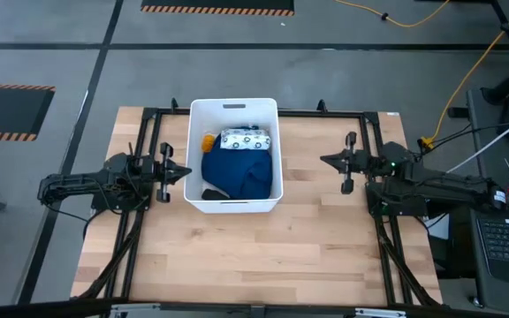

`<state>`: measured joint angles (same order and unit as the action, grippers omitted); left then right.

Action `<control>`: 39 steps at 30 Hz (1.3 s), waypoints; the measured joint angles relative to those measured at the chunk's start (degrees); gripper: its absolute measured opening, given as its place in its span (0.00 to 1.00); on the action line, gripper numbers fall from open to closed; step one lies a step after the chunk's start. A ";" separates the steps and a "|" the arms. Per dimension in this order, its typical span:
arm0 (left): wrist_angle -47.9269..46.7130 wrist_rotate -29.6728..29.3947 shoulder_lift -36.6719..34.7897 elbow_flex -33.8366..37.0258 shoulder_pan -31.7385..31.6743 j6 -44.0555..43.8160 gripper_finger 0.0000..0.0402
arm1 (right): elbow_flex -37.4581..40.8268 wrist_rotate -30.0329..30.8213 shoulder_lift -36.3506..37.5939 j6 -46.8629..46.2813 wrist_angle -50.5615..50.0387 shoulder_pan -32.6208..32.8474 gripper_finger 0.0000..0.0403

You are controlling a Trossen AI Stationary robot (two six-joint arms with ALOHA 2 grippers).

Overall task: Pick & place medical supplies in basket/bin
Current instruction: Return to Home Position

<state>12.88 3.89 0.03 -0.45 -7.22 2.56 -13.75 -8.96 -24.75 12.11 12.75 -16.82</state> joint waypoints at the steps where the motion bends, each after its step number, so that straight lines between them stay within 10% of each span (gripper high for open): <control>1: 0.00 0.08 0.00 0.00 0.00 -0.29 0.02 | 1.12 -0.01 1.89 -0.24 0.12 0.00 0.01; 11: 0.07 0.12 0.00 0.00 0.00 -0.32 0.02 | 9.93 -0.12 13.64 -5.75 0.36 0.00 0.01; 39: 0.16 0.10 0.09 0.00 0.00 -0.32 0.01 | 13.17 -0.12 14.40 -14.60 3.23 0.04 0.01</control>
<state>13.04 3.99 0.12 -0.45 -7.22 2.24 -0.58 -9.08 -10.35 -2.49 15.99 -16.78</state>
